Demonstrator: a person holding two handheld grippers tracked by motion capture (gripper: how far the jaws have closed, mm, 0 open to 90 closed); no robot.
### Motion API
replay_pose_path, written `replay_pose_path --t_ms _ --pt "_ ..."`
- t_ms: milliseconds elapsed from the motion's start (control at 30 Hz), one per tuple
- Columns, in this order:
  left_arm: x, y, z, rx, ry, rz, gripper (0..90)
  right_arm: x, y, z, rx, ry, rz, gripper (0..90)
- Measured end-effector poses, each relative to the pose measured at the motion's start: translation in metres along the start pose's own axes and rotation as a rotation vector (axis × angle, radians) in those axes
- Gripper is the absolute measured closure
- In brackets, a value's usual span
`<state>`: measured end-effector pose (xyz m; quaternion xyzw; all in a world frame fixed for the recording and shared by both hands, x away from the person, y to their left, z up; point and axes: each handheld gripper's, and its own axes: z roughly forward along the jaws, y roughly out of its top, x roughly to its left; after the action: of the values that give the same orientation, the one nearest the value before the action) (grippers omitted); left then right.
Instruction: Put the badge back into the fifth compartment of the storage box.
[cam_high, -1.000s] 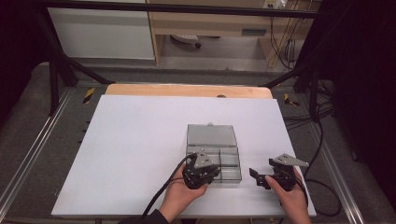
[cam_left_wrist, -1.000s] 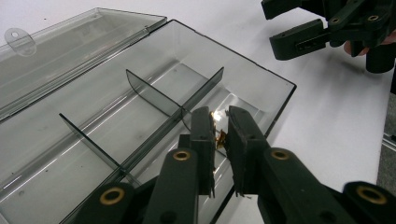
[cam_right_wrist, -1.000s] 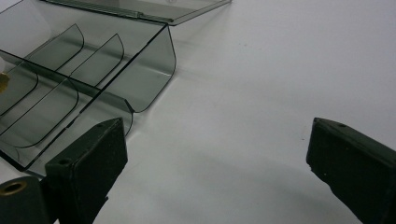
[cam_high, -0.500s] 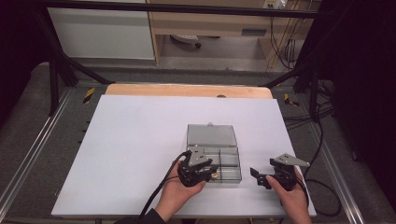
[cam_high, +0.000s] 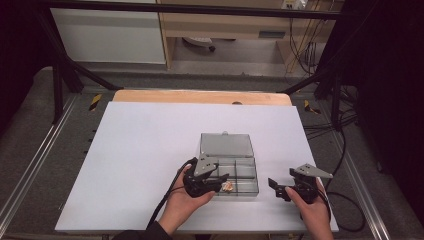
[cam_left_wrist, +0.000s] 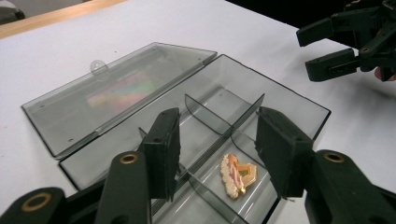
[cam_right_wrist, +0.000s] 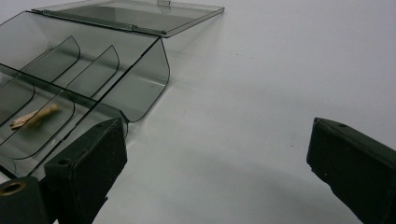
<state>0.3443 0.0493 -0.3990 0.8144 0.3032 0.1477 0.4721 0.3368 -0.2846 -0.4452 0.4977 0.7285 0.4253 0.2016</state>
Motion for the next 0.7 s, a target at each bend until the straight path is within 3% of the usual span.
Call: replay_pose_path --t_ms 333,700 --pt "0.003 0.0 -0.009 -0.012 -0.001 0.004 49.0 0.006 0.001 0.002 0.009 0.004 -0.018 5.4" --pt "0.009 -0.003 -0.015 -0.022 0.025 -0.003 44.3 0.008 0.002 0.0 -0.025 0.001 -0.033 4.9"
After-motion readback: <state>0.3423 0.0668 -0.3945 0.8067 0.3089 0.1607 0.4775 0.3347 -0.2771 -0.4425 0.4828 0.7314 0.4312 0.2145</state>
